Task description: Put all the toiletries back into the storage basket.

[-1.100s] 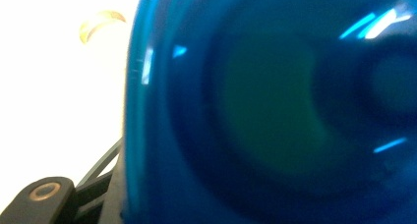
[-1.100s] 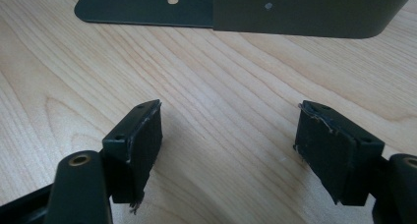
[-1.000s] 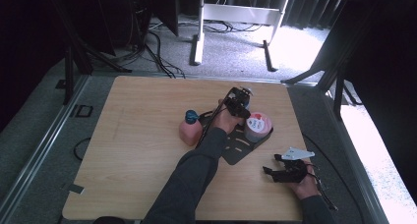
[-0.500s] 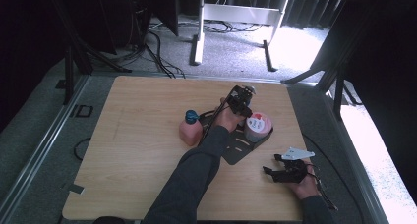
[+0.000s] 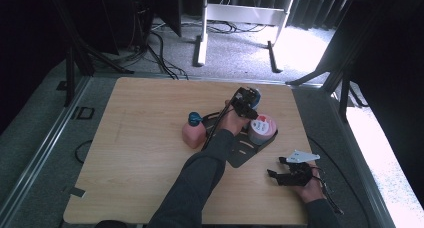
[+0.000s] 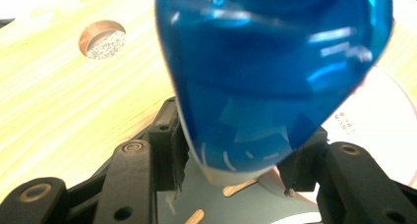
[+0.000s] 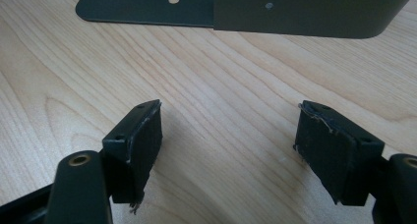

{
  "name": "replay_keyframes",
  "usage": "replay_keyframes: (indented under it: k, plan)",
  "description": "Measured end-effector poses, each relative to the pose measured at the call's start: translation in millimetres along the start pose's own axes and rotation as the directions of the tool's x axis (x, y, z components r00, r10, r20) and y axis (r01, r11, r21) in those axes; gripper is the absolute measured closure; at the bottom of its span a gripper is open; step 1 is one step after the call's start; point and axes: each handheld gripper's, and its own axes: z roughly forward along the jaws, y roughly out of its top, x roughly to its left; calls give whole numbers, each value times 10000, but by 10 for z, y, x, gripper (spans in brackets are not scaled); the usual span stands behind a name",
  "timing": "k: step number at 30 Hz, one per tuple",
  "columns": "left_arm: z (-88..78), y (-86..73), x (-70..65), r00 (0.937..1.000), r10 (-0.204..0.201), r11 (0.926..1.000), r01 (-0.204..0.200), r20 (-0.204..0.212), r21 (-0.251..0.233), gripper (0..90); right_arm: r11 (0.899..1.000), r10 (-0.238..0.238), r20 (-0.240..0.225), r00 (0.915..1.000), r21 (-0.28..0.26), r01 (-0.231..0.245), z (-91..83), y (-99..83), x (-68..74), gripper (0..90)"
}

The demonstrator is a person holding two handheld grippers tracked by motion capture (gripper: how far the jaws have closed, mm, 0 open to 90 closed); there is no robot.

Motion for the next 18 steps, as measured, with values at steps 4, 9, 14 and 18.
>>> replay_keyframes:
  k: [4,9,14,18]
  plan:
    - [-5,-17,14,10000,-22,10000,22,89,-67,520,10000,-4,2,10000,5,4,0,0,0,254]
    - [12,-46,22,9996,-105,9999,105,244,-10,465,10000,-12,3,10000,3,12,0,0,-1,254]
    - [-16,-95,43,9996,-117,9999,120,248,-92,456,10000,-6,0,10000,7,6,0,0,-1,254]
    - [-47,-108,42,9998,-20,9998,24,197,-219,556,10000,-11,2,10000,0,11,0,0,-1,254]
